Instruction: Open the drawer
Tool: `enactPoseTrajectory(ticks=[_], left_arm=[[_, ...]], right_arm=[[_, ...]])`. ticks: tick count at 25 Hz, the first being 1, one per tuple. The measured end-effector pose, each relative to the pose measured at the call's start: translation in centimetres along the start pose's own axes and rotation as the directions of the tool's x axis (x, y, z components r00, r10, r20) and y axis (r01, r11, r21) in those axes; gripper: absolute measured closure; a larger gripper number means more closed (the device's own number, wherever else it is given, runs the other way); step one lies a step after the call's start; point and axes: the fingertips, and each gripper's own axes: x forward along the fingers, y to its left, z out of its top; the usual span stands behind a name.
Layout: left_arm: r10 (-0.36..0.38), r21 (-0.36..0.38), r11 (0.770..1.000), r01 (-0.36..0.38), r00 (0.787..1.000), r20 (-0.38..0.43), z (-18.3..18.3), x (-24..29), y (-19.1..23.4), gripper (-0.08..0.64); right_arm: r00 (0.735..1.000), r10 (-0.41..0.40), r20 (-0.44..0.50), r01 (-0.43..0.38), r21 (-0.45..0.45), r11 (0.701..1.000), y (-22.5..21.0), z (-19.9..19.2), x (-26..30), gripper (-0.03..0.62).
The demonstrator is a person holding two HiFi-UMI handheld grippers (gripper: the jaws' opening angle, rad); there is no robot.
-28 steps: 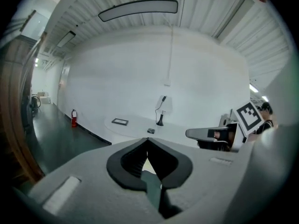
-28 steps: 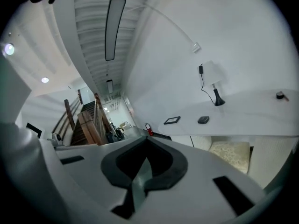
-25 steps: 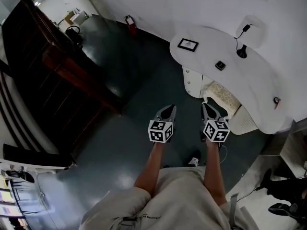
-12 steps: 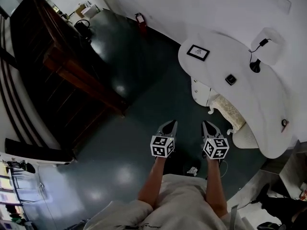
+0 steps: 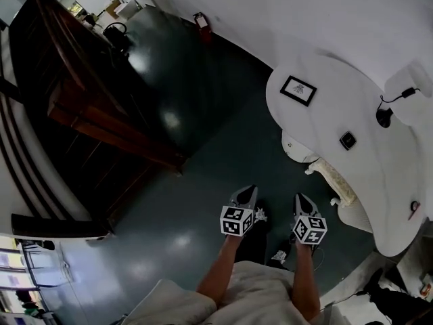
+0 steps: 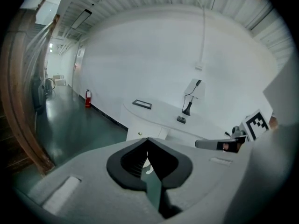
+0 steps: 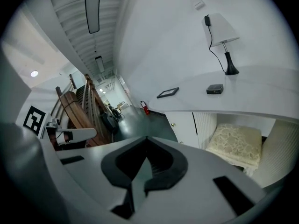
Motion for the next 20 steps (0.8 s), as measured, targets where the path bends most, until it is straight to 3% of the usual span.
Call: enactPoseTrajectory(ticks=[4,10,12,14,16,18,20], left_arm=[[-0.039,-0.004,0.999,0.039,0.999,-0.032,0.7,4.1,2.2,0.551],[-0.156,0.025,0.987,0.162,0.977,-0.148,-3.1,10.4,4.1,0.55],[-0.185,0.039,0.98,0.195,0.966,-0.18,-4.8,12.3,4.3,0.551],[-0.201,0.071,0.973,0.219,0.958,-0.205,-5.8,13.7,4.6,0.551],[-0.193,0.087,0.973,0.214,0.96,-0.203,-5.8,14.6,5.2,0.551],[-0.174,0.086,0.978,0.19,0.97,-0.167,-5.5,15.5,5.6,0.551],[-0.161,0.092,0.981,0.172,0.98,-0.12,-5.7,17.0,5.7,0.55]], right_arm=[[1.0,0.017,-0.025,-0.018,-0.078,0.997,0.5,1.1,4.6,0.578],[0.997,0.045,-0.063,-0.054,-0.161,0.986,0.4,-0.4,12.1,0.577],[0.988,0.107,-0.11,-0.127,-0.196,0.972,0.7,-1.8,13.8,0.577],[0.973,0.16,-0.169,-0.202,-0.275,0.94,1.3,-3.1,14.9,0.577],[0.968,0.14,-0.207,-0.206,-0.341,0.917,0.9,-4.0,15.6,0.577],[0.973,0.108,-0.206,-0.177,-0.357,0.917,-0.1,-4.4,16.3,0.577],[0.976,0.133,-0.171,-0.188,-0.365,0.912,-0.8,-4.7,17.2,0.578]])
